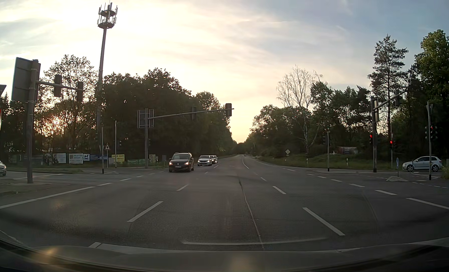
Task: Follow the waypoints while adhering to traffic rules and regulations
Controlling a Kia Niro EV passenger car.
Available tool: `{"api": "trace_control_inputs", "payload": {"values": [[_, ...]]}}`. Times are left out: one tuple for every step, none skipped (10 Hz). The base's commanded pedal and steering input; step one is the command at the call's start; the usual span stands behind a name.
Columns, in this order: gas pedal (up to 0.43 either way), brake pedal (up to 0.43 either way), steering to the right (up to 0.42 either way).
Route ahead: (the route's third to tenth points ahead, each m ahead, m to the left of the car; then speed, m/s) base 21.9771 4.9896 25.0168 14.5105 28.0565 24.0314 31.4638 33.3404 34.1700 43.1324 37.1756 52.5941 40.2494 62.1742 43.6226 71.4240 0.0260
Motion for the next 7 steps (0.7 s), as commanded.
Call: {"api": "trace_control_inputs", "payload": {"values": [[0.0, 0.409, 0.001], [0.0, 0.409, 0.001], [0.0, 0.402, 0.002], [0.0, 0.402, 0.002], [0.0, 0.396, 0.001], [0.0, 0.396, 0.001], [0.0, 0.39, 0.001]]}}
